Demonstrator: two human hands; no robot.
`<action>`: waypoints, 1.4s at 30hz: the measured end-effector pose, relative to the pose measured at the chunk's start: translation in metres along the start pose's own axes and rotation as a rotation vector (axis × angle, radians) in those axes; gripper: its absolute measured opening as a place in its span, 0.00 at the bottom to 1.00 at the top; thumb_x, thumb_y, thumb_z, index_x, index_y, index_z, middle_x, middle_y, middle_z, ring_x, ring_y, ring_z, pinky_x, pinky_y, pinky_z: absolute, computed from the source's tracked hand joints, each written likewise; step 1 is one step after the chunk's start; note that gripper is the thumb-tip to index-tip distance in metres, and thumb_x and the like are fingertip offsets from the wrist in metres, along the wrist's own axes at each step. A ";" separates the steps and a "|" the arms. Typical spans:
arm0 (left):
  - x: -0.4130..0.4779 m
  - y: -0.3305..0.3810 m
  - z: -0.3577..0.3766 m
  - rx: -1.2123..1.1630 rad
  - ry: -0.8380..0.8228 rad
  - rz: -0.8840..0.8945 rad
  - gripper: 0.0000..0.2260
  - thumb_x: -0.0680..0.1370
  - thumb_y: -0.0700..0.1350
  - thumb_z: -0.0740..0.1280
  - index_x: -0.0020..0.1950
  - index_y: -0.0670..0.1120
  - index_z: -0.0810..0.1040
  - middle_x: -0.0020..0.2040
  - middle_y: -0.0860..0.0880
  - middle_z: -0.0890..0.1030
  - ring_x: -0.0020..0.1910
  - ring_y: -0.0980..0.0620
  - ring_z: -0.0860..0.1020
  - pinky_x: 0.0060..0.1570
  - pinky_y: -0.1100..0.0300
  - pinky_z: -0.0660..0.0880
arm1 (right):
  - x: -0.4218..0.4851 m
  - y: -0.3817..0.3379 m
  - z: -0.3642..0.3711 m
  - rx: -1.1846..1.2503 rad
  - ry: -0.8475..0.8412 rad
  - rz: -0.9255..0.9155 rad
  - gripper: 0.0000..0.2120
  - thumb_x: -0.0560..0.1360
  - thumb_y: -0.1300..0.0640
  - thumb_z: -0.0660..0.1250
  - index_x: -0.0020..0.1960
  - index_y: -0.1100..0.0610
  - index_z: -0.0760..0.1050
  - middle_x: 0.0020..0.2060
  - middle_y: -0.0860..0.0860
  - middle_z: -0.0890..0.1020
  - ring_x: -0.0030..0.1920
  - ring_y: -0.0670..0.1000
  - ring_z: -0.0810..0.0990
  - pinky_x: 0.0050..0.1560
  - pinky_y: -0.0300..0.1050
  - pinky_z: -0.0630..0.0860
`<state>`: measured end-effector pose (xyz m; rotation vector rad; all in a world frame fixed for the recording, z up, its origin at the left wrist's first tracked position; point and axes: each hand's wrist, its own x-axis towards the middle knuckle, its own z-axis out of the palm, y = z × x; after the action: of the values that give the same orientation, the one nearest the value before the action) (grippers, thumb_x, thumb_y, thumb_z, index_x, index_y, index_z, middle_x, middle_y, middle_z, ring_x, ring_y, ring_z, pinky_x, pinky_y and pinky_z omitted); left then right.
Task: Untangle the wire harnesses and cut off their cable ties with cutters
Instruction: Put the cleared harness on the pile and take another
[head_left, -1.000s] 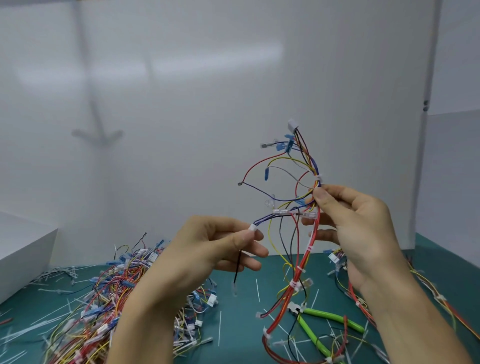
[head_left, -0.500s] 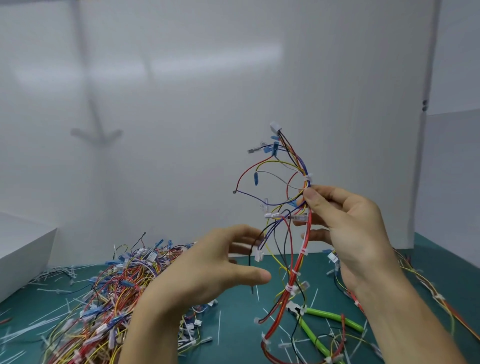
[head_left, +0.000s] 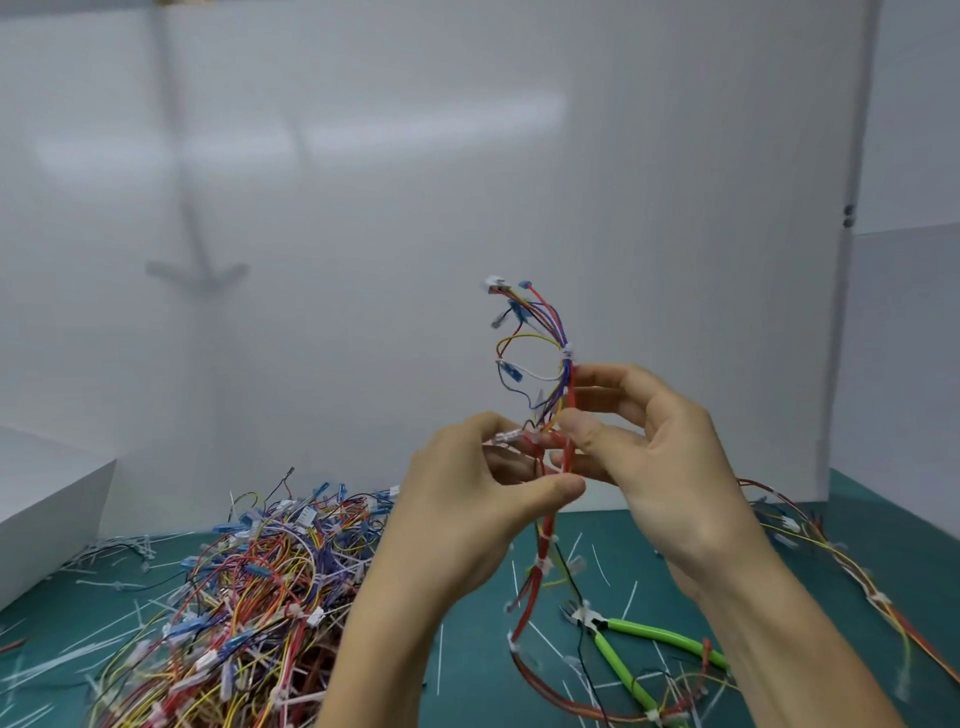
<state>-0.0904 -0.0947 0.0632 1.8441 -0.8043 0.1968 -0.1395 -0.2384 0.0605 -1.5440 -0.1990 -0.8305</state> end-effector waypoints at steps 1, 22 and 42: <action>0.001 -0.001 0.000 -0.039 0.026 -0.007 0.12 0.68 0.46 0.79 0.47 0.49 0.80 0.38 0.49 0.86 0.39 0.53 0.85 0.47 0.51 0.82 | 0.000 -0.001 0.000 0.011 -0.049 0.004 0.12 0.77 0.64 0.69 0.55 0.50 0.79 0.50 0.47 0.85 0.43 0.51 0.87 0.44 0.40 0.82; 0.004 -0.004 -0.012 -0.606 0.290 -0.013 0.12 0.69 0.44 0.76 0.50 0.43 0.82 0.42 0.45 0.87 0.44 0.48 0.86 0.46 0.54 0.82 | -0.009 0.006 0.016 -0.338 -0.141 0.123 0.04 0.74 0.60 0.74 0.46 0.53 0.86 0.36 0.49 0.86 0.36 0.48 0.86 0.34 0.37 0.81; 0.002 -0.030 0.001 0.118 -0.586 -0.179 0.07 0.75 0.46 0.73 0.49 0.43 0.84 0.40 0.45 0.85 0.36 0.57 0.78 0.41 0.61 0.76 | 0.003 -0.007 -0.004 0.368 0.161 0.040 0.10 0.71 0.56 0.69 0.50 0.57 0.85 0.45 0.58 0.87 0.43 0.58 0.87 0.40 0.43 0.82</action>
<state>-0.0705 -0.0901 0.0412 2.1032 -1.0280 -0.4394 -0.1434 -0.2421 0.0673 -1.1290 -0.1909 -0.8304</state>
